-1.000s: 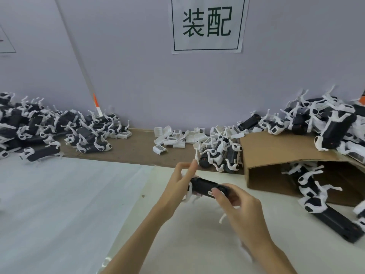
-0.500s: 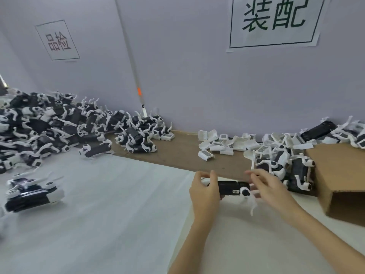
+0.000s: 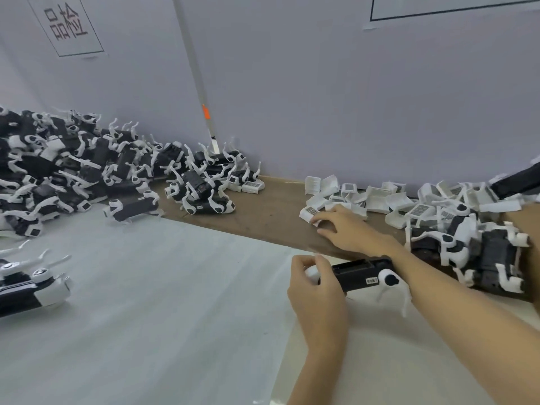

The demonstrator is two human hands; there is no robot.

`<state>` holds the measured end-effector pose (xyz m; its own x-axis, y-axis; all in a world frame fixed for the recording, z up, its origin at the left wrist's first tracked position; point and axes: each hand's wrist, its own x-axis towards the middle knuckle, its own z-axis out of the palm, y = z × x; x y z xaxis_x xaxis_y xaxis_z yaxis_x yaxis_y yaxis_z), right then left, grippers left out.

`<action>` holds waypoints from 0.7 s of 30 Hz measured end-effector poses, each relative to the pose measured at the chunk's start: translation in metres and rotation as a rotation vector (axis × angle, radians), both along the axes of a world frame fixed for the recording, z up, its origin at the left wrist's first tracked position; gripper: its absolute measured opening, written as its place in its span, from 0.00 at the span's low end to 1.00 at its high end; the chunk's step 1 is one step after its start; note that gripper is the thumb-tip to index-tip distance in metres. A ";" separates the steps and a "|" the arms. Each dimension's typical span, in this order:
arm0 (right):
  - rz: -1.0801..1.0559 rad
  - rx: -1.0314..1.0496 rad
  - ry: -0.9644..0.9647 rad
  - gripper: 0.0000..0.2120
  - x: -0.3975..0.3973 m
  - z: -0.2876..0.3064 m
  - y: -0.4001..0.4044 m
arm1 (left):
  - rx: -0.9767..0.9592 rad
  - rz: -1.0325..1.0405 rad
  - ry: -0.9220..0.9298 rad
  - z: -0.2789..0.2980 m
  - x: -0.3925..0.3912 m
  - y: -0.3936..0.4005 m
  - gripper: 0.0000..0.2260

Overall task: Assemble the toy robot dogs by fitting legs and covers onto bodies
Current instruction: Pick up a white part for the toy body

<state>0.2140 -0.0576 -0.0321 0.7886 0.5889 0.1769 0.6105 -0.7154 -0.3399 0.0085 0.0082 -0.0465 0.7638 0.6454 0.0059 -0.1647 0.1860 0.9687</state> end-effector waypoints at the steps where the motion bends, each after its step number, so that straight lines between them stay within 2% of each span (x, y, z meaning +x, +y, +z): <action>1: 0.013 0.045 -0.016 0.11 -0.001 -0.002 -0.005 | 0.020 -0.008 0.002 0.001 0.000 -0.001 0.09; 3: 0.017 0.066 -0.029 0.11 -0.009 -0.002 -0.018 | 0.057 -0.018 0.000 0.003 -0.002 -0.002 0.09; 6: -0.063 0.081 0.004 0.20 -0.035 0.006 -0.044 | 0.051 -0.020 -0.004 0.005 -0.004 0.000 0.09; 9: -0.125 0.276 0.068 0.26 -0.077 0.018 -0.079 | 0.024 -0.022 0.009 0.005 -0.004 0.001 0.08; 12: -0.182 0.491 0.081 0.24 -0.128 0.031 -0.116 | -0.002 -0.029 -0.008 0.007 -0.006 0.001 0.08; 17: -0.273 0.723 0.068 0.19 -0.204 0.019 -0.172 | -0.009 -0.077 -0.019 0.014 -0.011 -0.001 0.08; 21: -0.329 0.988 0.240 0.17 -0.243 -0.005 -0.198 | 0.055 -0.147 -0.049 0.022 -0.020 -0.009 0.09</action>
